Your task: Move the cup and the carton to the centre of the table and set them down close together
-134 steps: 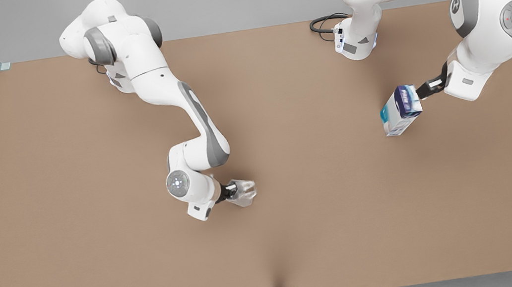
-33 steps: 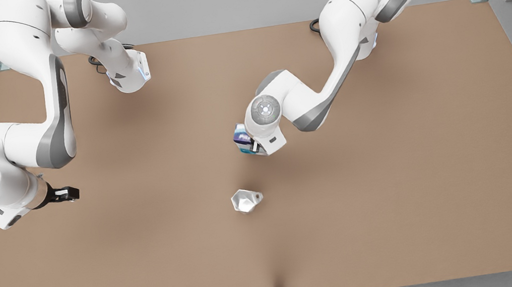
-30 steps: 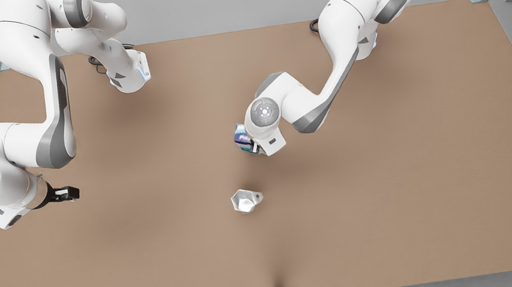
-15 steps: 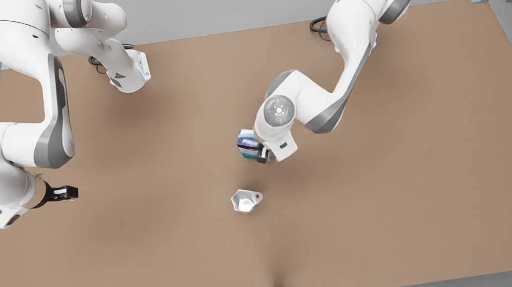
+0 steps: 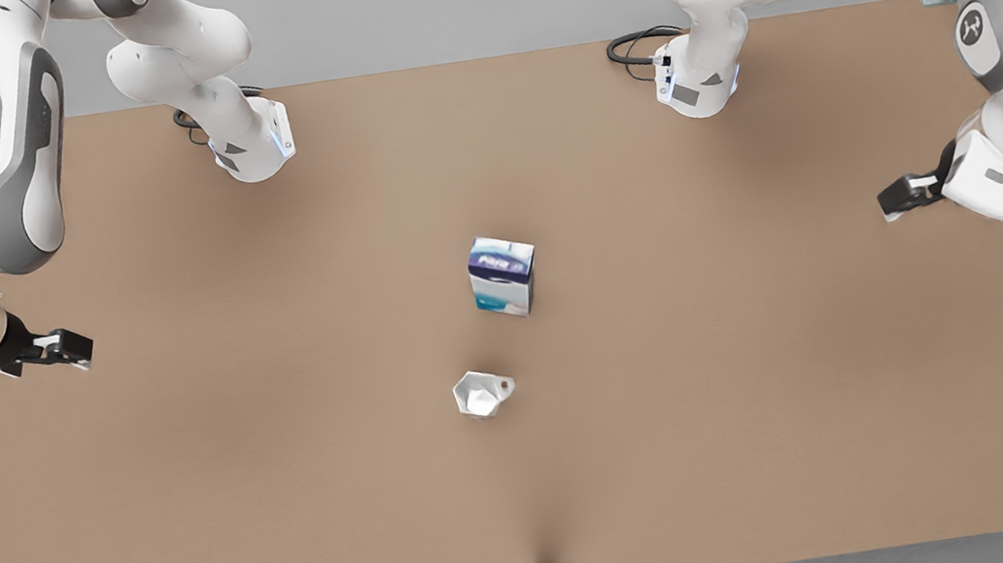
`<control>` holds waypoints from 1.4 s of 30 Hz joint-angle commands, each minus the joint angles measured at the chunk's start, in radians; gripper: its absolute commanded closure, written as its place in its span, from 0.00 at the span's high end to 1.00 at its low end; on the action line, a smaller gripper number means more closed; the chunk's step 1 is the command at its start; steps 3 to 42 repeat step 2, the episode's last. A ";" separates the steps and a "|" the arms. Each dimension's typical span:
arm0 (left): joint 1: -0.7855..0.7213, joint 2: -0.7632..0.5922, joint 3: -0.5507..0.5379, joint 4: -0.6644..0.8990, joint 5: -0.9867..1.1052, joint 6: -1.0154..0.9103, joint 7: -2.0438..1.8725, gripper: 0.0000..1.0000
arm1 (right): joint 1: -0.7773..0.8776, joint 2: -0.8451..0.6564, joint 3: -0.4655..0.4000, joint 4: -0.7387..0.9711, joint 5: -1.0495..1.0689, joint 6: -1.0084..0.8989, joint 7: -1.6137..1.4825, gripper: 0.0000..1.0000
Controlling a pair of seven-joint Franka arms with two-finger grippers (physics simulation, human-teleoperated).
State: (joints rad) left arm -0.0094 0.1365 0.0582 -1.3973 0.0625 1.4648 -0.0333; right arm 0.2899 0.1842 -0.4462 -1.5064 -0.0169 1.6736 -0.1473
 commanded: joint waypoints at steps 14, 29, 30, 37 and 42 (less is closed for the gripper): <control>0.049 0.009 -0.046 0.004 -0.013 0.003 0.000 1.00 | 0.002 0.001 0.000 0.002 0.000 0.000 0.000 1.00; 0.049 0.009 -0.046 0.004 -0.013 0.003 0.000 1.00 | 0.002 0.001 0.000 0.002 0.000 0.000 0.000 1.00; 0.049 0.009 -0.046 0.004 -0.013 0.003 0.000 1.00 | 0.002 0.001 0.000 0.002 0.000 0.000 0.000 1.00; 0.049 0.009 -0.046 0.004 -0.013 0.003 0.000 1.00 | 0.002 0.001 0.000 0.002 0.000 0.000 0.000 1.00; 0.049 0.009 -0.046 0.004 -0.013 0.003 0.000 1.00 | 0.002 0.001 0.000 0.002 0.000 0.000 0.000 1.00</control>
